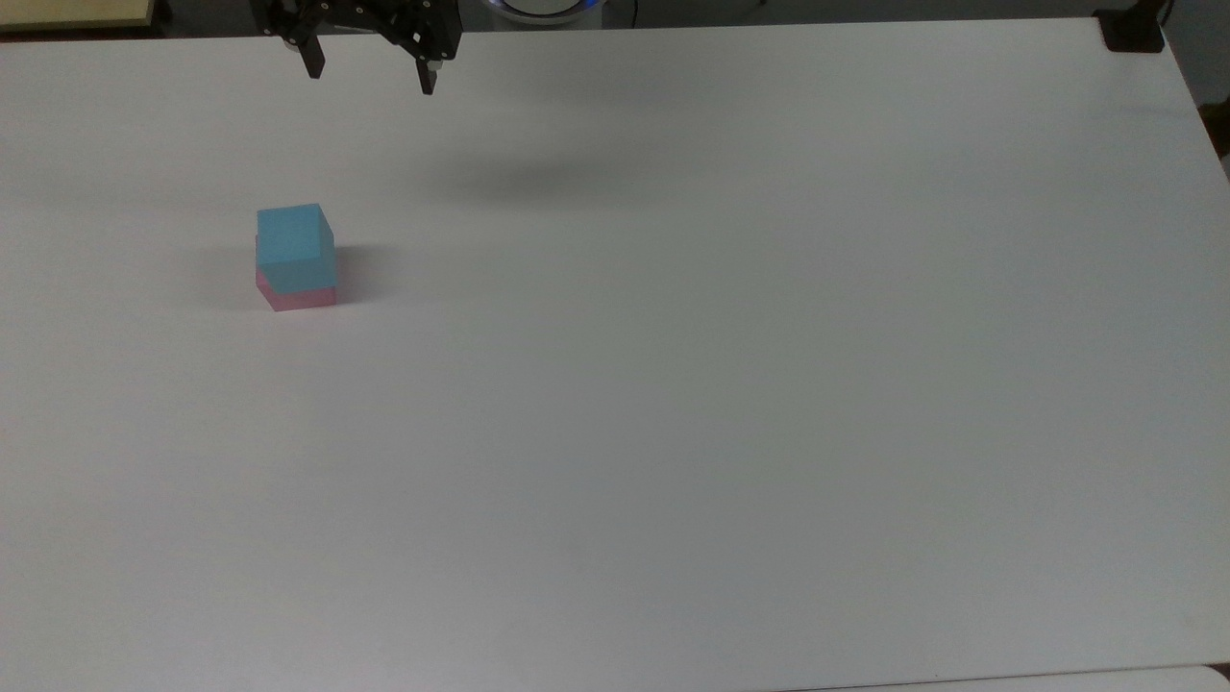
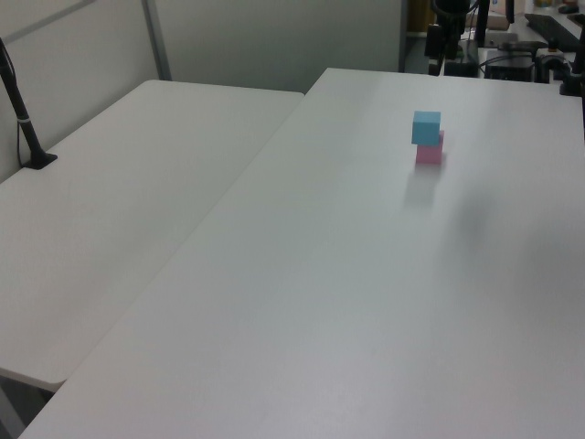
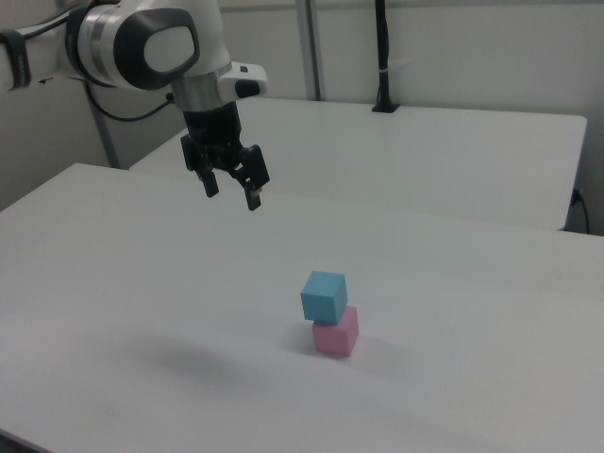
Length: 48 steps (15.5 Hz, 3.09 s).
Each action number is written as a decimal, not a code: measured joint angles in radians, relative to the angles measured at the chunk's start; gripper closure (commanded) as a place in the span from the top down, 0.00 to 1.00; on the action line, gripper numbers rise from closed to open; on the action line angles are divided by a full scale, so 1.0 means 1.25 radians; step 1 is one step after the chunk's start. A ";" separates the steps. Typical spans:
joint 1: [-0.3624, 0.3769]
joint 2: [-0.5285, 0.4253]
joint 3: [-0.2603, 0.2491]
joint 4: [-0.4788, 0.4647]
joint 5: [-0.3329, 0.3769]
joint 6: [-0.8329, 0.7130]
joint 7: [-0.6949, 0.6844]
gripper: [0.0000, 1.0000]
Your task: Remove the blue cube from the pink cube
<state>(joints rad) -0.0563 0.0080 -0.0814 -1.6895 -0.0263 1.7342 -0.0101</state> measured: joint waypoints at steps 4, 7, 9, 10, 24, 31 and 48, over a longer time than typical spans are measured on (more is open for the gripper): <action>0.000 0.000 0.000 0.000 0.000 0.000 0.000 1.00; 0.000 0.000 0.000 0.000 0.000 0.000 0.000 1.00; 0.000 0.000 0.000 0.000 0.000 0.000 0.000 1.00; 0.000 0.001 0.000 0.000 0.000 0.000 0.000 1.00; -0.103 0.152 -0.013 -0.003 -0.022 0.130 -0.254 1.00; -0.109 0.249 -0.013 -0.003 -0.061 0.188 -0.257 0.92; 0.058 0.270 0.014 -0.006 -0.060 0.243 -0.067 0.61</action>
<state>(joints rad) 0.0166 0.3454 -0.0644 -1.6966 -0.1017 2.0381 -0.0944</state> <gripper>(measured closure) 0.463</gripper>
